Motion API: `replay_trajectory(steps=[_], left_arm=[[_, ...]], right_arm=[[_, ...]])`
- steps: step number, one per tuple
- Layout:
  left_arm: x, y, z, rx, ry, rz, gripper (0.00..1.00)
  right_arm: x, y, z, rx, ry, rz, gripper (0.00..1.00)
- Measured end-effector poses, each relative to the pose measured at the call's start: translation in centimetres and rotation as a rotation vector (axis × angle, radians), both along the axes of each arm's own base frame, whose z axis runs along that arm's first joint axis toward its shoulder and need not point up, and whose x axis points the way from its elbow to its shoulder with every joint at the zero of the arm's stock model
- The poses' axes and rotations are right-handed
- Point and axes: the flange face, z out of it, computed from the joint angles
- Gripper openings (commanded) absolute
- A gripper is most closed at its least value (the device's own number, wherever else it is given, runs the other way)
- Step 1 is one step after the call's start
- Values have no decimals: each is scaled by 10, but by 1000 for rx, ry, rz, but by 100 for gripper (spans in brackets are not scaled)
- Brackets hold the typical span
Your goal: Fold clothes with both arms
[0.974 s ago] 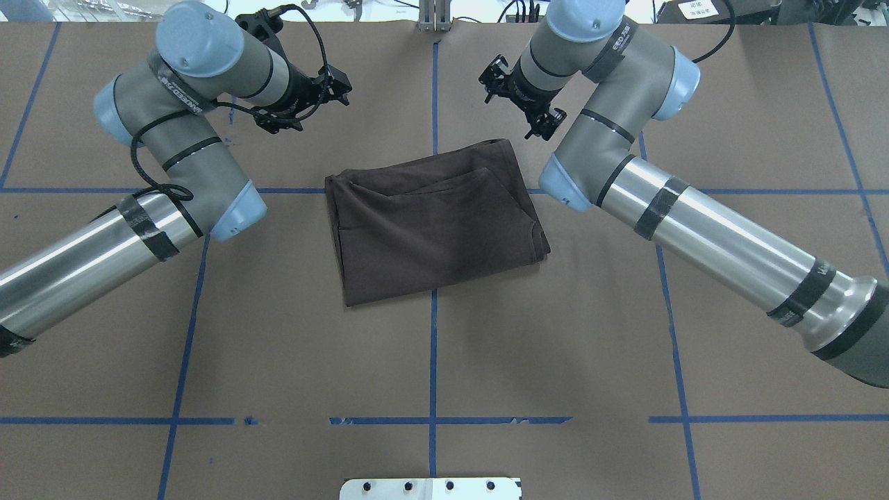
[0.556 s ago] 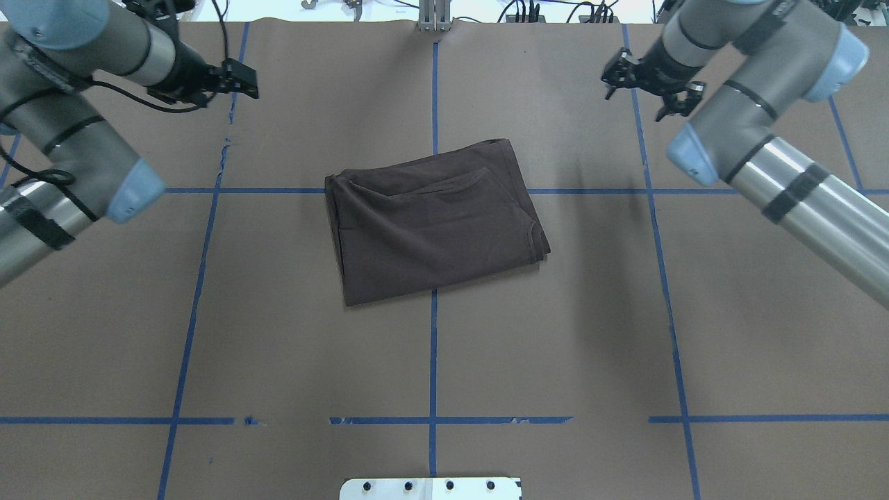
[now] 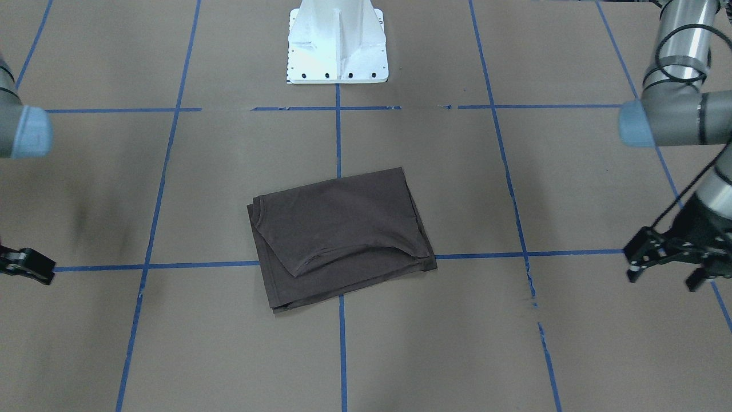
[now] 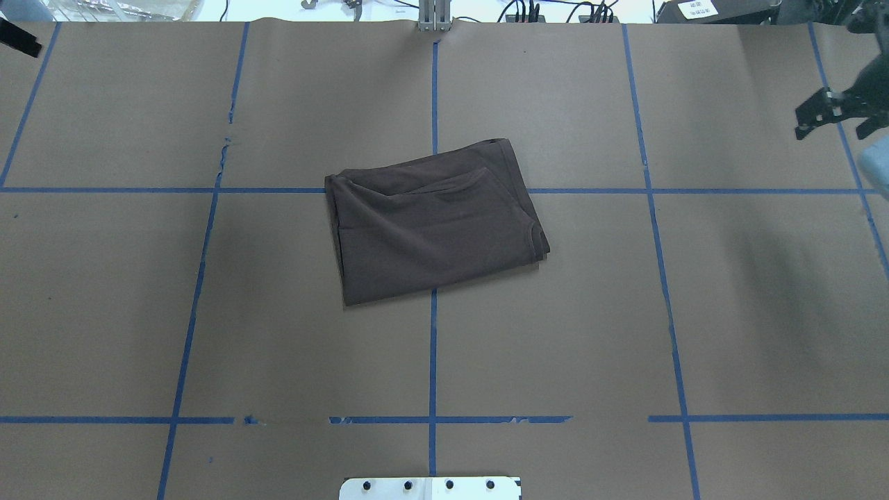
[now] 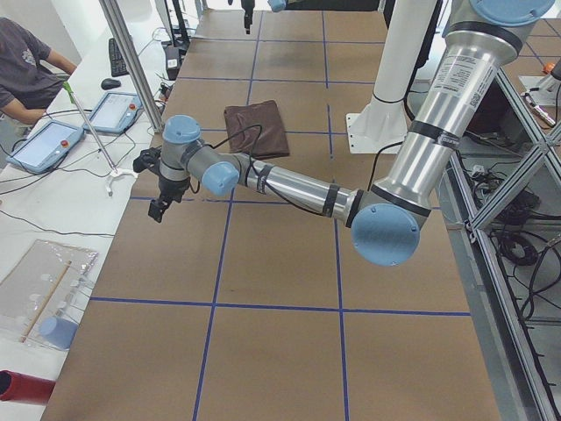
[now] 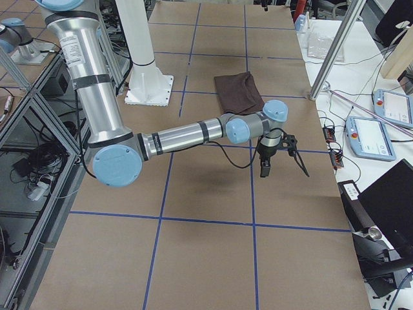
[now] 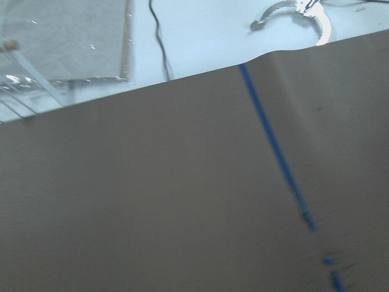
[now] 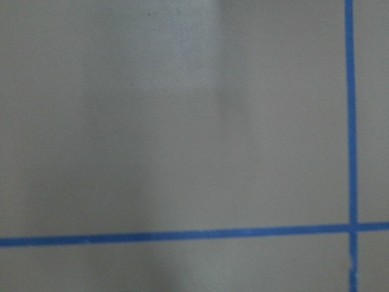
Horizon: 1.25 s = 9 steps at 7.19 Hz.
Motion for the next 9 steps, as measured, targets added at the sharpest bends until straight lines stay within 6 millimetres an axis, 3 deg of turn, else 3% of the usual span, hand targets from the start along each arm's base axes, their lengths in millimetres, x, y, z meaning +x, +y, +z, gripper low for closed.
replay_trajectory(steps=[1, 2, 4, 5, 6, 9], left_arm=[[-49, 23, 37, -32, 11, 46, 100], [-71, 62, 76, -57, 76, 69, 100], [-82, 113, 120, -42, 114, 47, 100], [-86, 128, 136, -67, 90, 26, 100], [-89, 136, 140, -119, 57, 8, 100], [-92, 152, 111, -247, 7, 74, 100]], right_arm=[[53, 35, 35, -2, -54, -23, 100], [86, 69, 55, -6, -104, -14, 100], [105, 99, 71, -13, -113, -5, 100], [110, 110, 82, -34, -111, 2, 100], [119, 122, 93, -57, -116, 22, 100], [153, 148, 112, -80, -129, 81, 100]])
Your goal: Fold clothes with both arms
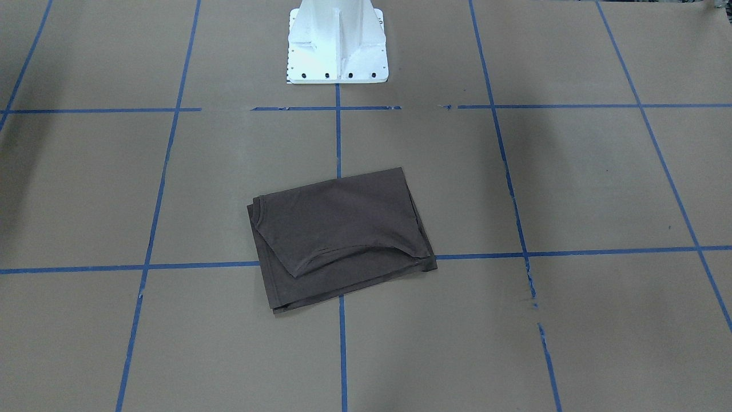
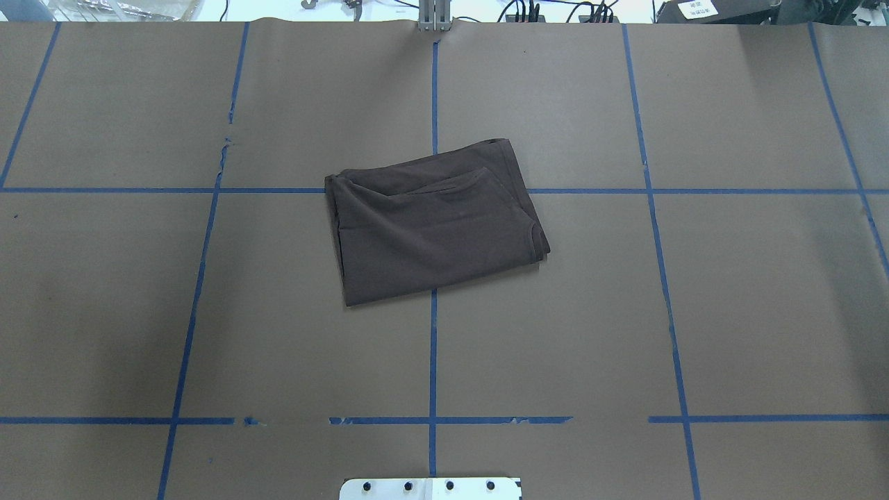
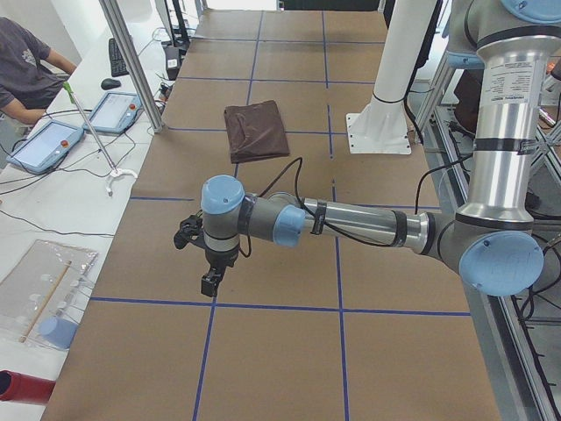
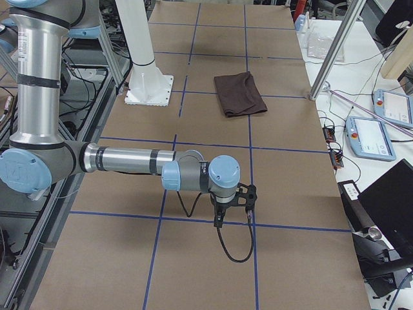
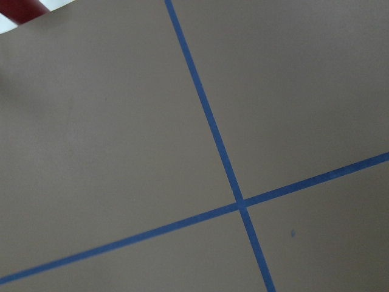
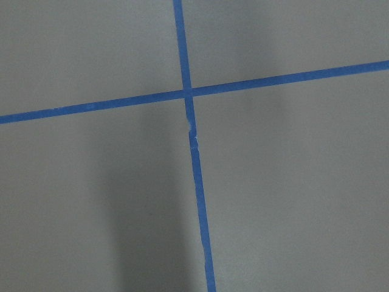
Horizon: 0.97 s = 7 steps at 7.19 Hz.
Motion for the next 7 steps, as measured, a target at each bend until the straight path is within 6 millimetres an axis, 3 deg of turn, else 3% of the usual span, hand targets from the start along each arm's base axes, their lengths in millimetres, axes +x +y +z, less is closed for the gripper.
replay_trajectory(steps=[3, 4, 6, 7], left_arm=[[0, 2, -6, -8, -5, 46, 100], [0, 2, -7, -8, -5, 46, 100], [0, 3, -7, -7, -5, 46, 100], [0, 3, -7, -7, -5, 46, 100]], right_arm=[[13, 16, 19, 52, 1, -54, 100], [20, 15, 7, 65, 1, -44, 100], [23, 14, -39, 67, 1, -33, 100], [23, 14, -48, 64, 2, -33, 100]])
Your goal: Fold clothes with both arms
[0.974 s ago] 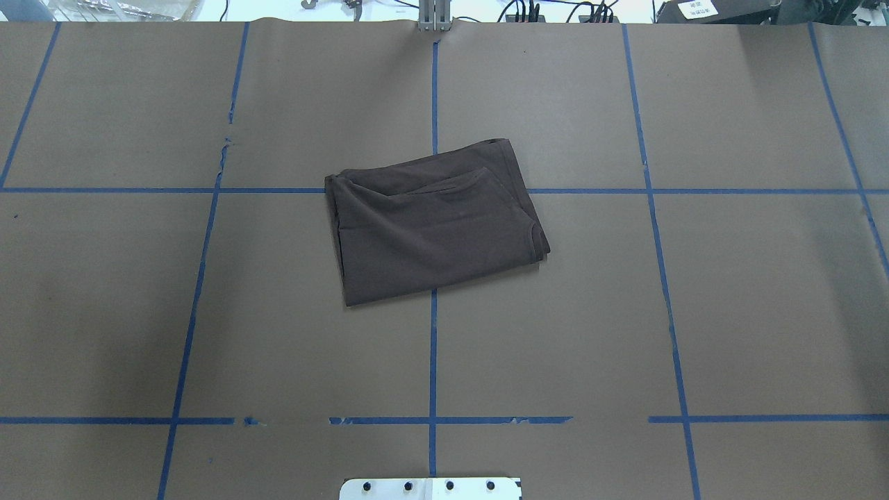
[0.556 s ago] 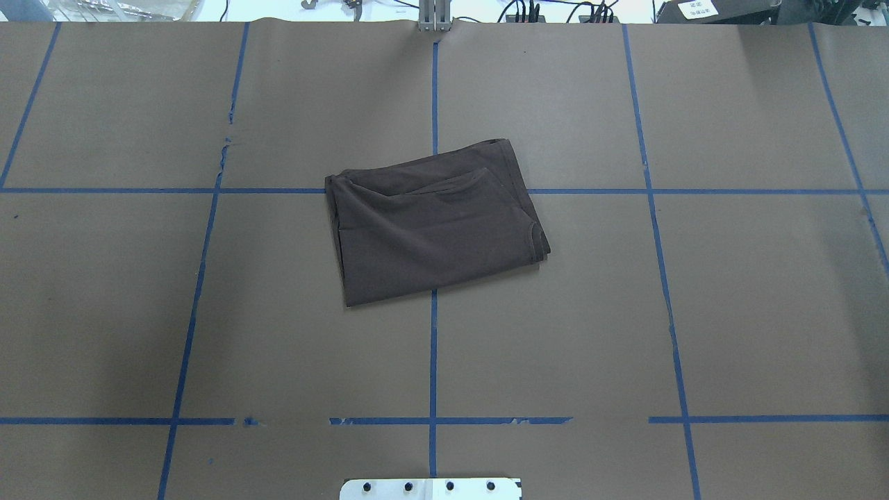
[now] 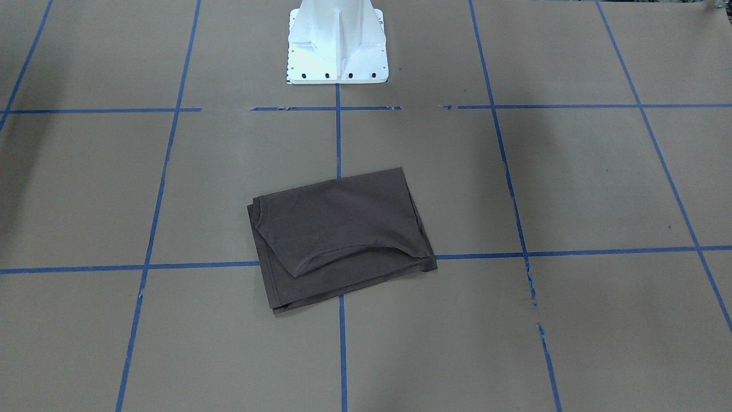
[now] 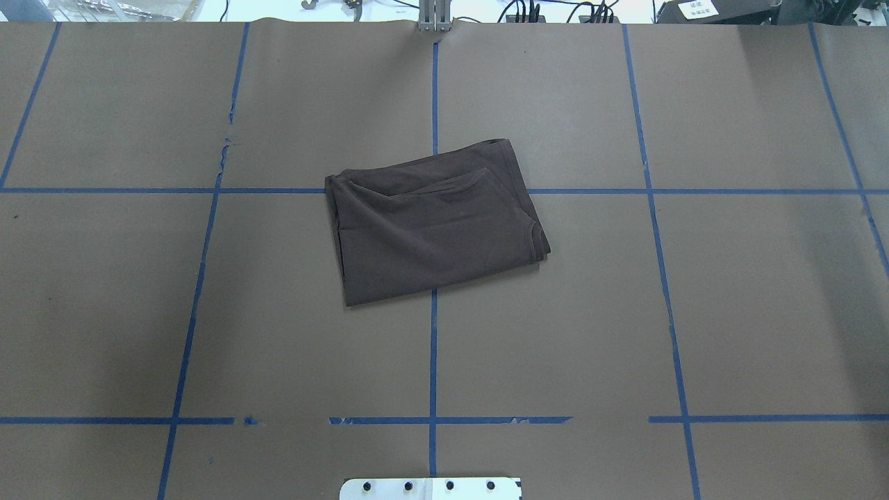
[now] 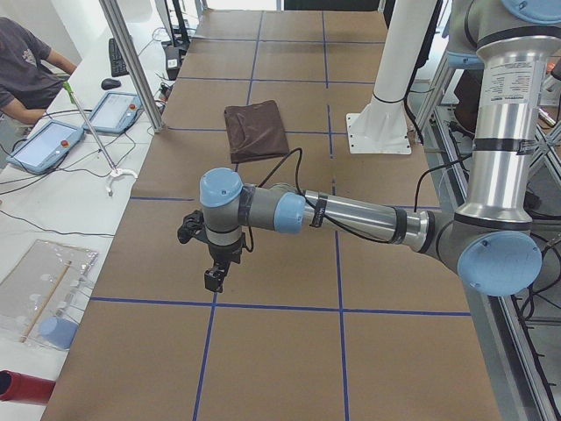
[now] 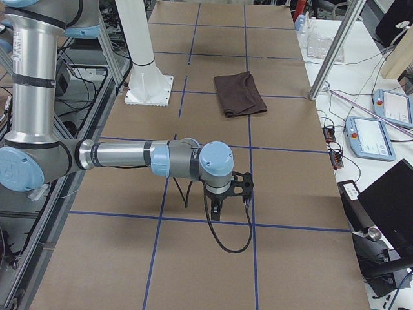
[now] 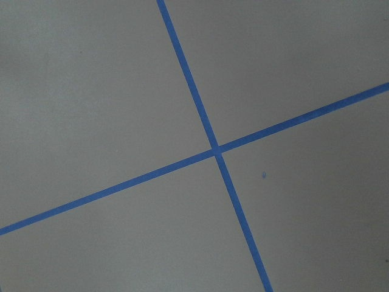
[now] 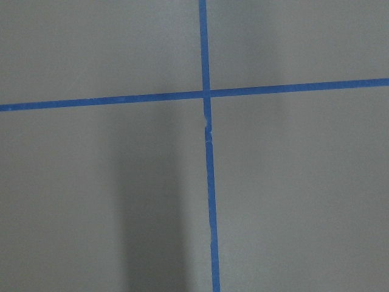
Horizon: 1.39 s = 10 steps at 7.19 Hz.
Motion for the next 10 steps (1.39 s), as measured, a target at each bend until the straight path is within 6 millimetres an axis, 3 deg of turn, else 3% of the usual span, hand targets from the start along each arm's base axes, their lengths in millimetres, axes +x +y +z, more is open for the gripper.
replay_trajectory(steps=[6, 10], left_arm=[[1, 0, 2, -2, 2, 1, 100], [3, 0, 7, -63, 35, -57, 100]], right_arm=[[-17, -9, 30, -33, 16, -13, 100], [-22, -14, 36, -52, 17, -2, 100]])
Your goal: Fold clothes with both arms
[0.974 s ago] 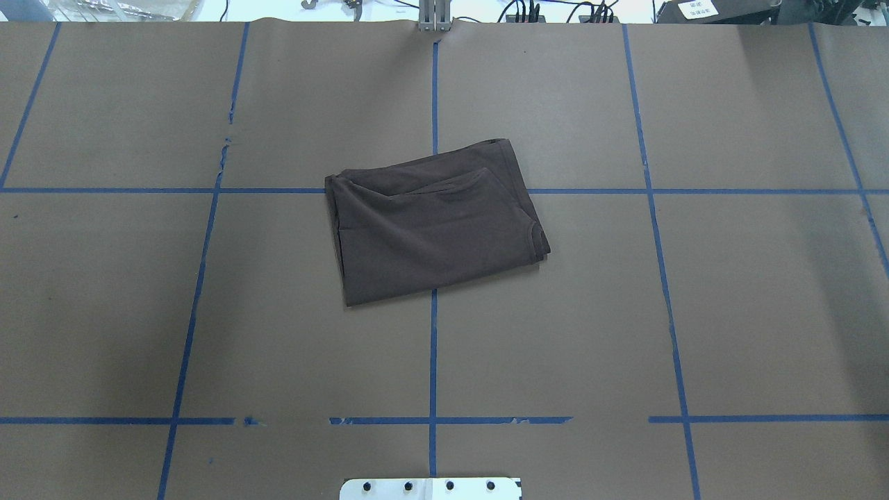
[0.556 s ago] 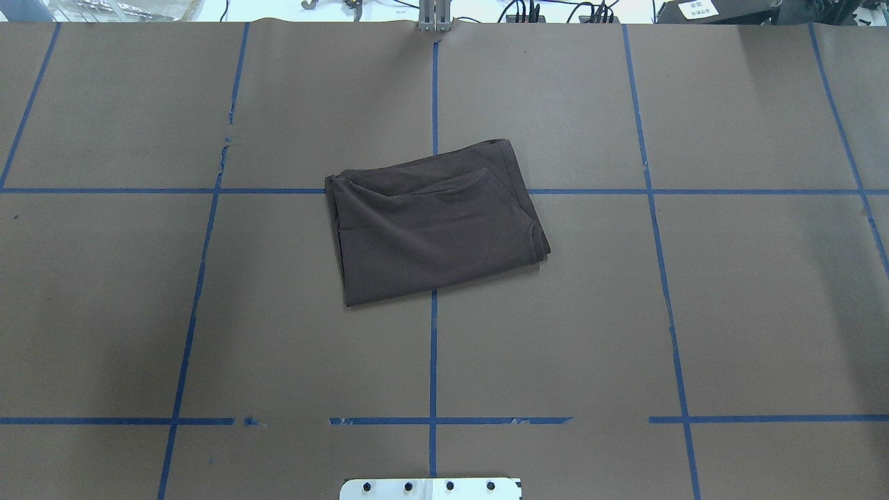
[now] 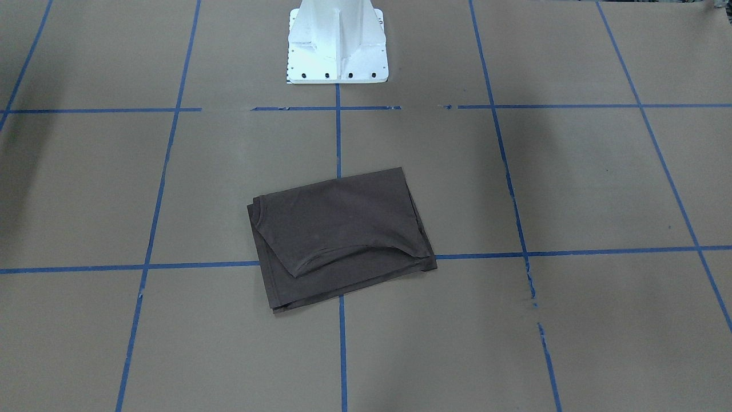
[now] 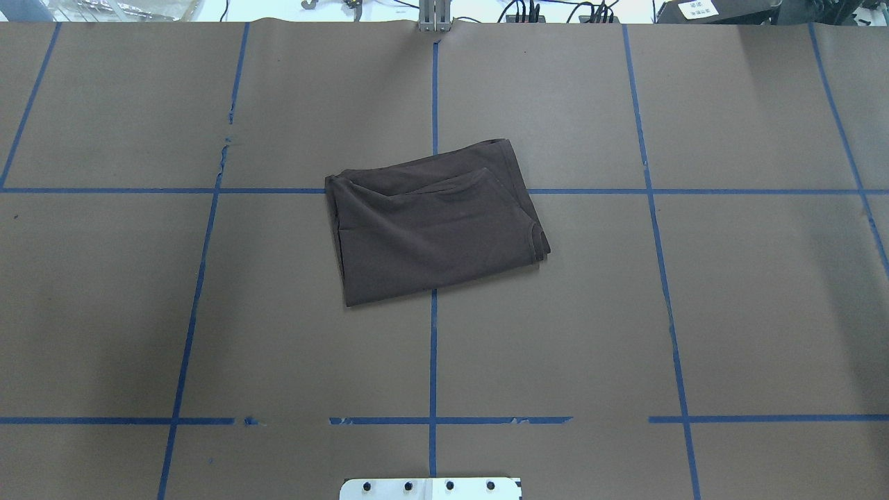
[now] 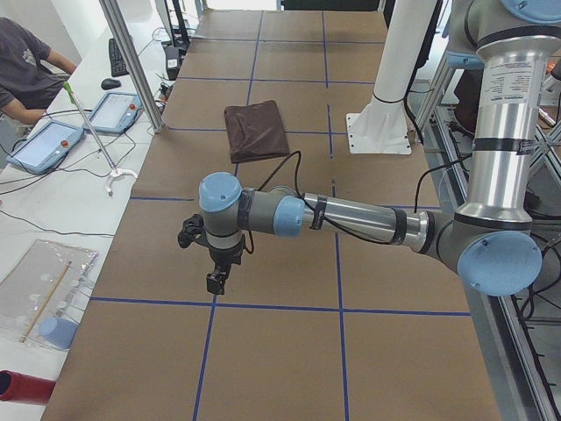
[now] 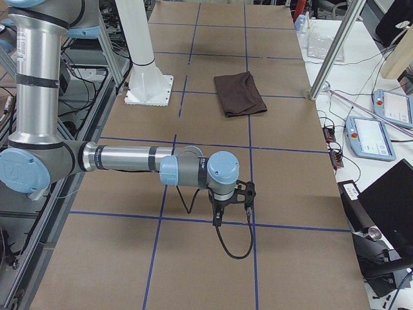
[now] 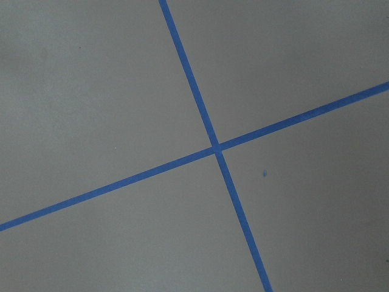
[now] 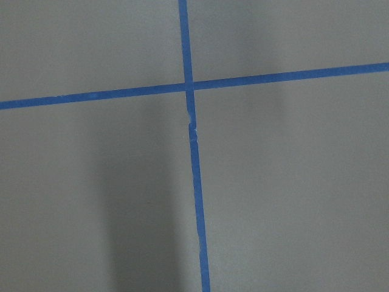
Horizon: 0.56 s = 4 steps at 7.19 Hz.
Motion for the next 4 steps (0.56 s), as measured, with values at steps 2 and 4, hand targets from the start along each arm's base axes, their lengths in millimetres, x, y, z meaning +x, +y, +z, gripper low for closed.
replay_trajectory(steps=[2, 4], left_arm=[[3, 0, -7, -77, 51, -94, 100], [5, 0, -10, -96, 80, -112, 100]], right_arm=[[0, -1, 0, -15, -2, 14, 100], [-1, -1, -1, -22, -4, 21, 100]])
